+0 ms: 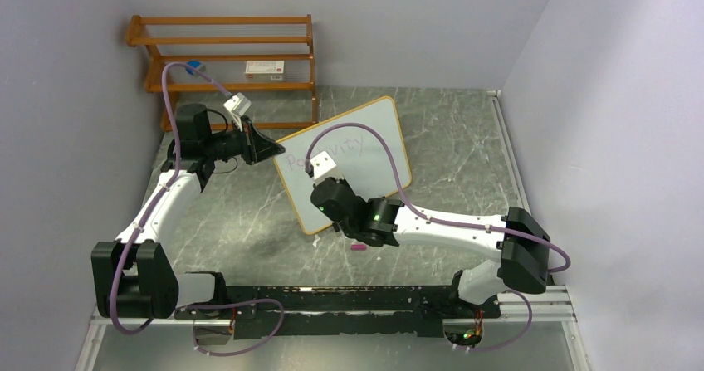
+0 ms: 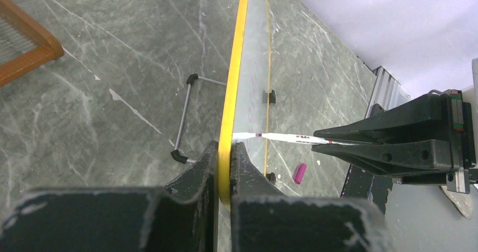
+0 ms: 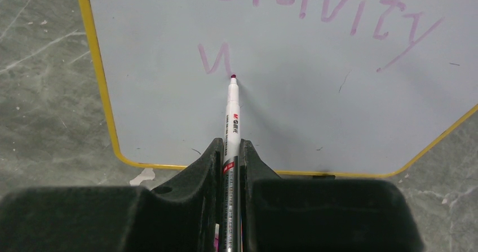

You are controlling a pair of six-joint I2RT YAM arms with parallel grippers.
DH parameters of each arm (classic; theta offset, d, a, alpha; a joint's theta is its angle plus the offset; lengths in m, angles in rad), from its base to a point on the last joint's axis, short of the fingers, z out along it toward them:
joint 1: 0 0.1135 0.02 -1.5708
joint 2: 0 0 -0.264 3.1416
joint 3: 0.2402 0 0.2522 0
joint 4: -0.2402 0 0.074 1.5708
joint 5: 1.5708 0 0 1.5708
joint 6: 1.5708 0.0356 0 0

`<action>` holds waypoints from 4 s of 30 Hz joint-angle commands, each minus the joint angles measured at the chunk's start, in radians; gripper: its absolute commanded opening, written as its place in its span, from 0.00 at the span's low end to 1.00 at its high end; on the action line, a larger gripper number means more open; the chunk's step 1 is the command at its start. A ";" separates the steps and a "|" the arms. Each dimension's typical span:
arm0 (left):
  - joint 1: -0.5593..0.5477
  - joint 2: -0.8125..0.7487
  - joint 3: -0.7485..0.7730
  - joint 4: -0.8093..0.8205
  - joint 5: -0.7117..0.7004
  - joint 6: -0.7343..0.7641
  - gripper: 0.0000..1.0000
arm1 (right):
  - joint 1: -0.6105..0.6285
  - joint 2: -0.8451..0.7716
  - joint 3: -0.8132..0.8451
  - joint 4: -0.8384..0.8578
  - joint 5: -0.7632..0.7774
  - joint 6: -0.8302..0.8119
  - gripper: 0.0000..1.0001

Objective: Write a sentence on the whiteboard

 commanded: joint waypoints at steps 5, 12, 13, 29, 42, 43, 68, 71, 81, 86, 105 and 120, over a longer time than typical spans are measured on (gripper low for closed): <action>-0.015 0.009 0.002 -0.030 -0.047 0.083 0.05 | -0.024 -0.012 0.014 0.077 0.050 -0.036 0.00; -0.016 0.009 0.002 -0.032 -0.047 0.084 0.05 | -0.034 -0.016 0.017 0.097 0.052 -0.045 0.00; -0.016 0.008 0.002 -0.033 -0.046 0.085 0.05 | -0.034 -0.018 0.017 0.100 0.052 -0.047 0.00; -0.016 0.009 0.003 -0.037 -0.057 0.085 0.05 | -0.041 -0.063 -0.008 0.114 0.024 -0.056 0.00; -0.016 0.009 0.004 -0.041 -0.066 0.086 0.05 | -0.041 -0.112 -0.062 0.079 -0.007 -0.017 0.00; -0.016 0.009 0.003 -0.041 -0.066 0.087 0.05 | -0.043 -0.111 -0.062 0.079 -0.007 -0.013 0.00; -0.016 0.011 0.002 -0.031 -0.050 0.080 0.05 | -0.098 -0.055 -0.048 0.143 -0.060 -0.004 0.00; -0.016 0.009 0.001 -0.031 -0.049 0.082 0.05 | -0.104 -0.055 -0.048 0.151 -0.063 0.000 0.00; -0.016 0.009 0.002 -0.034 -0.053 0.082 0.05 | -0.106 -0.079 -0.052 0.151 -0.060 0.006 0.00; -0.016 0.008 0.002 -0.037 -0.060 0.084 0.05 | -0.106 -0.110 -0.059 0.115 -0.065 0.017 0.00; -0.016 0.008 0.004 -0.040 -0.062 0.087 0.05 | -0.103 -0.111 -0.083 0.077 -0.105 0.059 0.00; -0.016 0.008 0.004 -0.037 -0.055 0.084 0.05 | -0.102 -0.085 -0.066 0.113 -0.071 0.045 0.00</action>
